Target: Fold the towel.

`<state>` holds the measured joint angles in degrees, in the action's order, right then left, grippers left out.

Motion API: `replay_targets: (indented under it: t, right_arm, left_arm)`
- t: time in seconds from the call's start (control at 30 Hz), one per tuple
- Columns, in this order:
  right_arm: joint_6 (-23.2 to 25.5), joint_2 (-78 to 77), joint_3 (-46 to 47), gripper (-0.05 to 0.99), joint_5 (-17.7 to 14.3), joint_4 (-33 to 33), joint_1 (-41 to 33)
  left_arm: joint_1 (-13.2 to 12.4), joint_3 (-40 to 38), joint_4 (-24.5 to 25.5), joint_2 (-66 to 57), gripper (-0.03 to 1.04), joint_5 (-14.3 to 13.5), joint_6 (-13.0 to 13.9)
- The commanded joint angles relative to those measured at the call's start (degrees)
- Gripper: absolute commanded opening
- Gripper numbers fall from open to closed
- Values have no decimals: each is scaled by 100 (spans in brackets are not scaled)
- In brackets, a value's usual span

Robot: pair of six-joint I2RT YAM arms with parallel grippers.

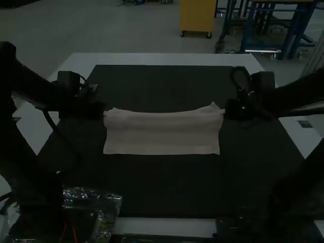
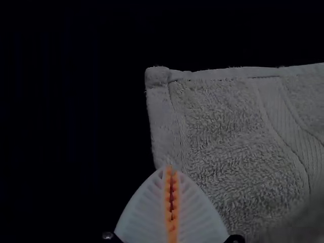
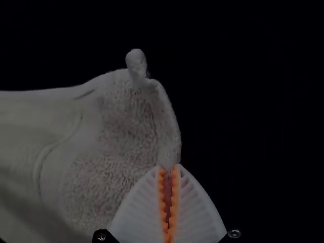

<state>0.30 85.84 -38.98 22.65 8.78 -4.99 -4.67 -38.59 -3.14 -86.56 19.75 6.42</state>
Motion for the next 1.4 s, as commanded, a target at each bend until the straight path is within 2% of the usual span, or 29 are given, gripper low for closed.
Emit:
replay_targets:
  t: [0.0, 0.13, 0.27, 0.4, 0.43, 0.47, 0.53, 0.6, 0.67, 0.73, 0.77, 0.9, 1.03, 1.23, 1.37]
  right_arm:
    - [-91, -340, 163, -2, 152, -122, 139]
    - [-240, -551, 374, -2, 213, -350, 236]
    - [-416, -621, 620, -2, 283, -464, 297]
    - [-574, -621, 901, -2, 310, -508, 306]
    - [-654, -613, 963, -2, 310, -517, 280]
    - [-706, -604, 1024, 1, 275, -517, 262]
    - [-829, -604, 1086, 28, 222, -588, 262]
    - [-900, -604, 1103, 45, 178, -631, 306]
    - [-1023, -613, 1103, 69, 108, -667, 324]
    - [-1119, -613, 1059, 89, 46, -737, 368]
    - [-1181, -621, 1033, 91, 46, -746, 385]
    - [-1190, -621, 884, 91, 72, -763, 368]
    - [-1137, -613, 840, 91, 99, -737, 324]
    - [-1049, -481, 892, 91, 64, -702, -28]
    - [-935, -252, 936, 91, 46, -544, -248]
  left_arm:
    - [-113, 185, 111, 351, 3, -68, 229]
    - [-113, 422, 384, 737, 3, -94, 440]
    - [-140, 730, 445, 1010, 3, -120, 633]
    - [-166, 1002, 648, 1115, 3, -208, 984]
    - [-166, 1055, 674, 1124, 4, -261, 1072]
    - [-166, 1117, 692, 1124, 11, -314, 1169]
    - [-166, 1231, 718, 1133, 24, -340, 1345]
    - [-201, 1310, 718, 1133, 43, -340, 1362]
    - [-316, 1328, 630, 1142, 57, -340, 1318]
    - [-474, 1328, 437, 1151, 96, -340, 1195]
    - [-579, 1310, 314, 1159, 99, -331, 1081]
    - [-966, 1240, -231, 1212, 98, -296, 888]
    - [-1212, 1117, -398, 1221, 98, -164, 659]
    - [-1221, 1073, -486, 1221, 97, -68, 483]
    - [-1221, 1020, -486, 1221, 97, 29, 229]
